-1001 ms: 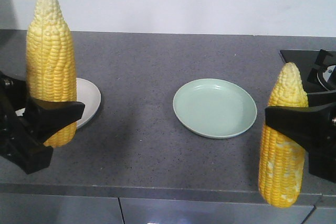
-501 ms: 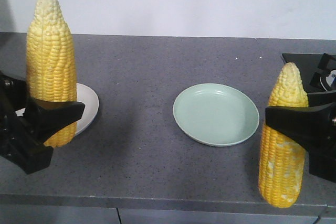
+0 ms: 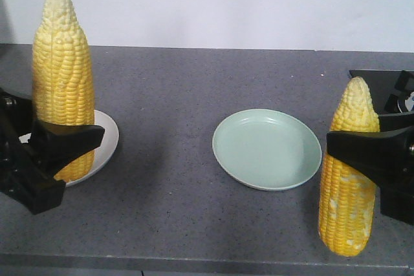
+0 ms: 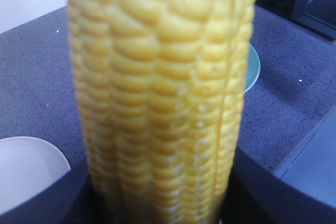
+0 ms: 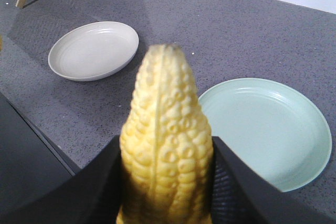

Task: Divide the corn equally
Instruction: 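Approach the counter edge, holding cobs above the beige and green plates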

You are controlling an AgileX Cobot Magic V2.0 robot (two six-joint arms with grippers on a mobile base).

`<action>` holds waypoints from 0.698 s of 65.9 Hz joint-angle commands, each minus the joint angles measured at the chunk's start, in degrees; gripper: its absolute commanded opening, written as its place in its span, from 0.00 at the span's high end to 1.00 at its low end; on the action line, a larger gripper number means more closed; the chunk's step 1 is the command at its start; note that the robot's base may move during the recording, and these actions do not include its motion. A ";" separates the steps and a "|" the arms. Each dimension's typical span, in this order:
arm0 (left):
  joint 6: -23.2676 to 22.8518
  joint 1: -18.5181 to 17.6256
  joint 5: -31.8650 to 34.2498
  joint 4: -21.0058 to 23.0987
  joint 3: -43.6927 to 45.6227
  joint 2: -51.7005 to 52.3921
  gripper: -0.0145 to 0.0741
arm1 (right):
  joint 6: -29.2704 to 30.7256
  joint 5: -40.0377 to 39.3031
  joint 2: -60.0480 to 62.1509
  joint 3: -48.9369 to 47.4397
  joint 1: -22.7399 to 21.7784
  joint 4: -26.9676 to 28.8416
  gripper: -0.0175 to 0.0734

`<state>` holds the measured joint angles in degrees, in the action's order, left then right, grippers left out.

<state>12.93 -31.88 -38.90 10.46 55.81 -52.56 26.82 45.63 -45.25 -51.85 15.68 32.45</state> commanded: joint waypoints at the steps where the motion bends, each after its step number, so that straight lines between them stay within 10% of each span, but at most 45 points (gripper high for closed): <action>1: -0.08 -0.02 3.93 1.01 1.41 0.97 0.50 | 0.33 -3.27 0.26 -1.36 -0.08 1.45 0.59; 46: -0.08 -0.02 3.93 1.01 1.41 0.97 0.50 | 0.33 -3.27 0.26 -1.36 -0.08 1.45 0.59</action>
<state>12.93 -31.88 -38.90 10.46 55.81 -52.56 26.82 45.63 -45.25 -51.85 15.68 32.45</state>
